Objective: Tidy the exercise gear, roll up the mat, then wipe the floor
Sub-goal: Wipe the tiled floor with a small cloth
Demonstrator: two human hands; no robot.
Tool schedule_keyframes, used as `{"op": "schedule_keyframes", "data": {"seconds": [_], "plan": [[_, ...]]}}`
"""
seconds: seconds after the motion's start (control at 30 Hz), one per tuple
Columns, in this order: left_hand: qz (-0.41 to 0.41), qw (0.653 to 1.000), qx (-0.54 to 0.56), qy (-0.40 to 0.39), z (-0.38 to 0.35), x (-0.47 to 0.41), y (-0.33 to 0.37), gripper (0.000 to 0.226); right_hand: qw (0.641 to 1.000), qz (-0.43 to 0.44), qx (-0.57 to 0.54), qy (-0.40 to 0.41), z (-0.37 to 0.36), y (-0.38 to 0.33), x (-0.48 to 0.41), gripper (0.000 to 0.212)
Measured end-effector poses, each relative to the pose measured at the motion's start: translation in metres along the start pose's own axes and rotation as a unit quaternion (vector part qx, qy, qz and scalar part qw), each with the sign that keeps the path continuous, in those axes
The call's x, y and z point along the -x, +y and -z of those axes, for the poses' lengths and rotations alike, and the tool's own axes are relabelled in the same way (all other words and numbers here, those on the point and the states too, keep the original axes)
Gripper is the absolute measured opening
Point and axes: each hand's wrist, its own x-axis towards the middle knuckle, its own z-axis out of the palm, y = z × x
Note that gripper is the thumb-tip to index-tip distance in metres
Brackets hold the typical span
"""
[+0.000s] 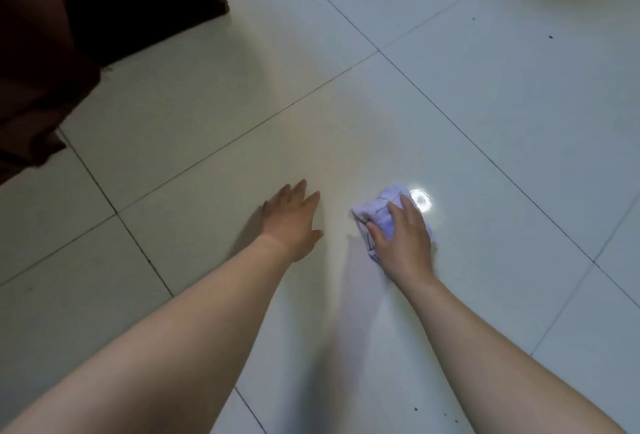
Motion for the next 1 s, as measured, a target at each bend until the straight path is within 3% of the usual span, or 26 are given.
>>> {"op": "schedule_keyframes", "data": {"seconds": [0.1, 0.27, 0.43, 0.63, 0.73, 0.87, 1.0], "plan": [[0.000, 1.000, -0.010, -0.017, -0.004, 0.002, -0.013, 0.077, 0.999, -0.011, 0.003, -0.030, -0.017, 0.002, 0.020, 0.060], [-0.018, 0.999, -0.021, -0.021, -0.005, 0.005, -0.022, 0.084, 1.000, -0.015, 0.016, 0.007, -0.030, -0.004, 0.051, 0.075], [-0.032, 0.999, -0.025, -0.010, -0.008, 0.008, -0.031, 0.081, 0.999, -0.037, 0.017, -0.032, -0.027, -0.001, 0.006, 0.053], [-0.036, 0.999, -0.017, 0.028, -0.023, 0.020, -0.049, 0.073, 1.000, 0.016, -0.008, -0.021, -0.054, -0.021, 0.055, 0.064], [-0.044, 0.998, -0.022, 0.037, -0.024, 0.020, -0.055, 0.070, 0.999, 0.032, -0.003, -0.003, -0.066, -0.023, 0.078, 0.056], [-0.037, 0.998, -0.029, 0.032, -0.022, 0.021, -0.055, 0.070, 0.998, 0.045, 0.028, 0.025, -0.064, -0.020, 0.056, 0.054], [-0.013, 0.999, -0.018, 0.042, -0.024, 0.023, -0.058, 0.069, 0.999, 0.006, 0.022, 0.023, -0.056, -0.025, 0.017, 0.050]]}}
